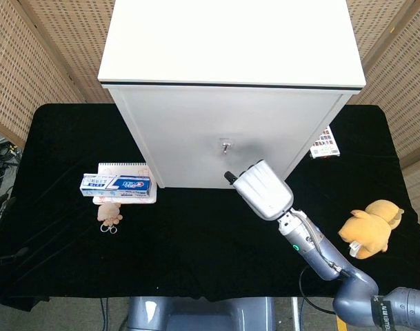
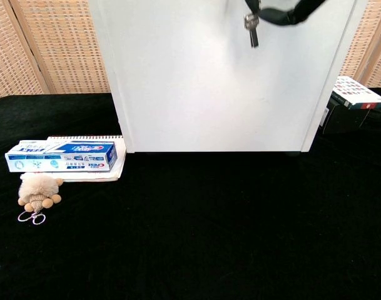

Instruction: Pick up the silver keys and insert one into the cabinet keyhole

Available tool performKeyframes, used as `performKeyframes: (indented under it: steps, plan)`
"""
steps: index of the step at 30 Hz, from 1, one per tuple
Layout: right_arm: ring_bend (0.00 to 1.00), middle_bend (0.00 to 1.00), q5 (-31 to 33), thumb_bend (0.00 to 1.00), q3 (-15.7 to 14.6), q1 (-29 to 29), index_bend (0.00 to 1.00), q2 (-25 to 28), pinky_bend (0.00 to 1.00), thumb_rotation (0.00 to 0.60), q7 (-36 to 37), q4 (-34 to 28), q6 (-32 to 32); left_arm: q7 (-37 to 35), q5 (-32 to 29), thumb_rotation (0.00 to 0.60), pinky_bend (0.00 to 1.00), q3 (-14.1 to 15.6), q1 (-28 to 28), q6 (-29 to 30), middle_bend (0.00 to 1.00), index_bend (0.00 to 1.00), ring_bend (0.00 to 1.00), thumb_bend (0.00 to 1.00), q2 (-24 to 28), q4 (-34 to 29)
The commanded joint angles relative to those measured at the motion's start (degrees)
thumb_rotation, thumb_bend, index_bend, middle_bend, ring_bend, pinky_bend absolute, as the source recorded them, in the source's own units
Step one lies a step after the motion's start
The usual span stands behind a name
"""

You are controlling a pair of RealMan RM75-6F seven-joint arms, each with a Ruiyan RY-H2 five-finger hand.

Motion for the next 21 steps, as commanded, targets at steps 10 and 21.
performKeyframes:
  steps: [10,21]
  plan:
    - [0.97,0.97,9.74,0.72,3.84,4.79,0.73,-0.2,1.0,0.6,-5.98,-2.35,0.79,-0.9,-0.08,0.6,0.0,-0.08,0.03,-0.01,0.0,0.0,0.0,0.0,0.27,0.18]
    - [0.97,0.97,15.33,0.72,3.85,9.38,0.74,-3.05,1.0,0.6,-12.04,-1.99,1.53,-1.32,-0.49,0.6,0.0,-0.21,-0.16,-0.54,0.0,0.0,0.0,0.0,0.33,0.42]
